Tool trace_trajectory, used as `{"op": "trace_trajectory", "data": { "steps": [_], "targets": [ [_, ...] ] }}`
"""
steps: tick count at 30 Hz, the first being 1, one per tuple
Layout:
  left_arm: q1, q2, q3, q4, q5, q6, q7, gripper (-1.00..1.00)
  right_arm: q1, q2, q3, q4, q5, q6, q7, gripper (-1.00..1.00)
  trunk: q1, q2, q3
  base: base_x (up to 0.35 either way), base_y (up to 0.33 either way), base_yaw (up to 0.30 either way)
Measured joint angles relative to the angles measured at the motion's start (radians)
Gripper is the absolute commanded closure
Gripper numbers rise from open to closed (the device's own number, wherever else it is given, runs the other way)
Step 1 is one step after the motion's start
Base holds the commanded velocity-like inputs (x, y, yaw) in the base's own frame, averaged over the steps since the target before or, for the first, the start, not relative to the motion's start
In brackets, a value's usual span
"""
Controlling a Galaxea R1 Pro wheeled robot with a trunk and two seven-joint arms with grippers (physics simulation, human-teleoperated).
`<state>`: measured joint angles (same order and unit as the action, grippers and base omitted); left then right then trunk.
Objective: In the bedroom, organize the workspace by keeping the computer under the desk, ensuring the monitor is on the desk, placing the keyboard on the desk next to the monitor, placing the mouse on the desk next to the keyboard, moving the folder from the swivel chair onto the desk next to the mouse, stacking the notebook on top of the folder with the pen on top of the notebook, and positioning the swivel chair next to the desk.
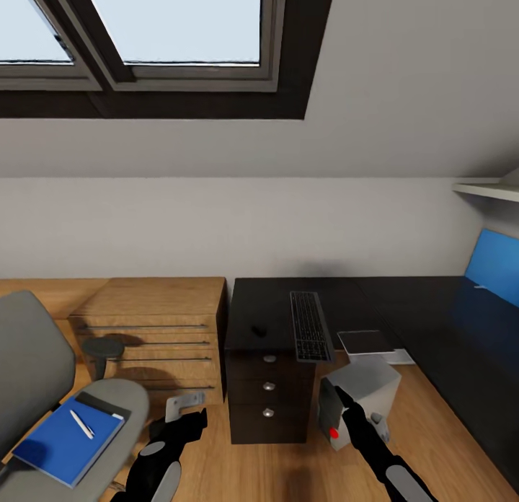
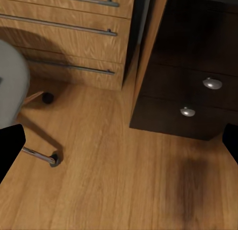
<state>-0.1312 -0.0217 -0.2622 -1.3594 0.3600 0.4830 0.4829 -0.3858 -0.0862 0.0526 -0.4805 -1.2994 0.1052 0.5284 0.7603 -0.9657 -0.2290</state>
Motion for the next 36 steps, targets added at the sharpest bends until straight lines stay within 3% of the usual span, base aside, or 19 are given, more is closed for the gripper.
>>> {"op": "trace_trajectory", "data": {
  "steps": [10, 36],
  "targets": [
    [0.03, 0.002, 0.0, -0.046, -0.001, 0.001, 0.0, -1.0, 0.0, 0.001, 0.002, 0.0, -0.003, 0.001, 0.0, -1.0, 0.038, -0.07, -0.031, 0.0, 0.0, 0.0],
    [0.032, 0.002, -0.007, -0.048, 0.0, 0.002, 0.0, -1.0, 0.0, 0.001, 0.001, 0.0, -0.003, 0.001, -0.002, -1.0, 0.138, -0.252, -0.113, 0.0, 0.0, 0.0]
  ]
}}
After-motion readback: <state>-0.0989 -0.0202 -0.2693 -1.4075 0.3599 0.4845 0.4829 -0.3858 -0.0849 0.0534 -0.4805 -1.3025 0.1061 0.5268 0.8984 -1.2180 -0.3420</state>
